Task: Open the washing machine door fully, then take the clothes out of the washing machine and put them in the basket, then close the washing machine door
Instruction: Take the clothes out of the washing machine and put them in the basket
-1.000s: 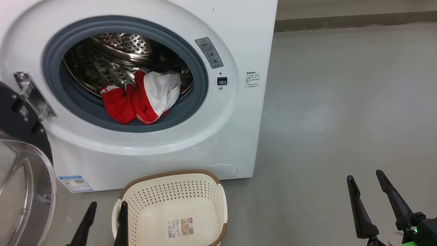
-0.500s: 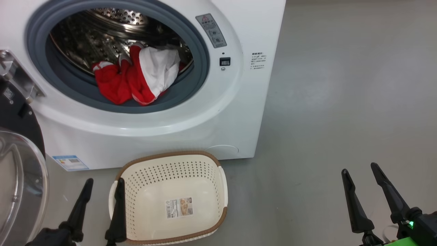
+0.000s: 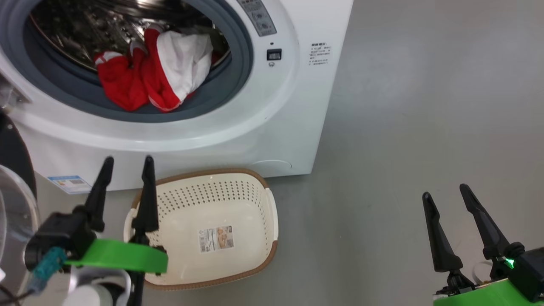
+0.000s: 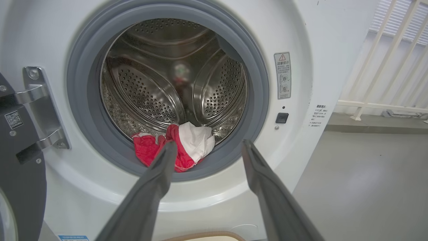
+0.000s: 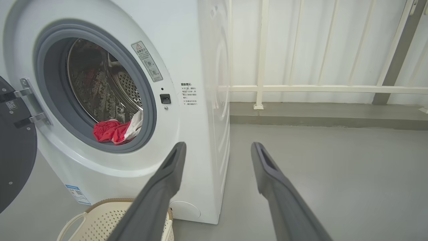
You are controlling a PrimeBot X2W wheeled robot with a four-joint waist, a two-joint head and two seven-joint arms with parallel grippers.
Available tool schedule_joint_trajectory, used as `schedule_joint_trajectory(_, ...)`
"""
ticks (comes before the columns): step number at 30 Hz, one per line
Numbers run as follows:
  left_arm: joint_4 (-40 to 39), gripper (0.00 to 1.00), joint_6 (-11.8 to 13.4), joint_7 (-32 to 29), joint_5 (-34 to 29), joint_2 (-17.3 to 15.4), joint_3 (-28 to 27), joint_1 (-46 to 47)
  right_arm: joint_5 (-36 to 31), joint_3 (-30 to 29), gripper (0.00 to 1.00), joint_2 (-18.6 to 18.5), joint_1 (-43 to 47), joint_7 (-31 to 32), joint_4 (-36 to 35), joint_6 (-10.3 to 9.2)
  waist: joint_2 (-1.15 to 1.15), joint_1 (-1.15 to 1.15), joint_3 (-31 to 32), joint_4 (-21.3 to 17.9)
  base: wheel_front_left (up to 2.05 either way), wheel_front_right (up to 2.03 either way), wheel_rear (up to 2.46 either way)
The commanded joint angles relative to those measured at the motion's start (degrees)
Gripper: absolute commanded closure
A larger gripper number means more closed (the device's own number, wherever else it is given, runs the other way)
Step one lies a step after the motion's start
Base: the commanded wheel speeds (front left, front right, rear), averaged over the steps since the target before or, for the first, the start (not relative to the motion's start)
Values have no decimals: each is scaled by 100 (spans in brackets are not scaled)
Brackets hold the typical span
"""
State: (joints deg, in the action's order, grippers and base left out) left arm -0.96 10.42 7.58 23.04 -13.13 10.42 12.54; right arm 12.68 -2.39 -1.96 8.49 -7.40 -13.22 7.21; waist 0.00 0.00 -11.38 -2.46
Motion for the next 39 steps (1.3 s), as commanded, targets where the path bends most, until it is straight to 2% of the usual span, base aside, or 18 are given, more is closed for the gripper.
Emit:
schedule_joint_trajectory(1, -30, 0, -68, 7, 38, -99, -235, 372, -10, 189, 0, -92, -240, -53, -142, 28, 0, 0, -214, -74, 0, 0, 0)
schedule_joint_trajectory(16, 814, 0, -189, 98, -12, -228, -284, 1974, -65, 352, 0, -92, -721, -193, -17, 28, 0, 0, -1097, -124, 0, 0, 0)
schedule_joint_trajectory(39, 2909, 0, -320, 97, 67, -499, -426, 4270, -180, 612, 0, -92, -1272, -201, 117, 28, 0, 0, -1887, -361, 0, 0, 0)
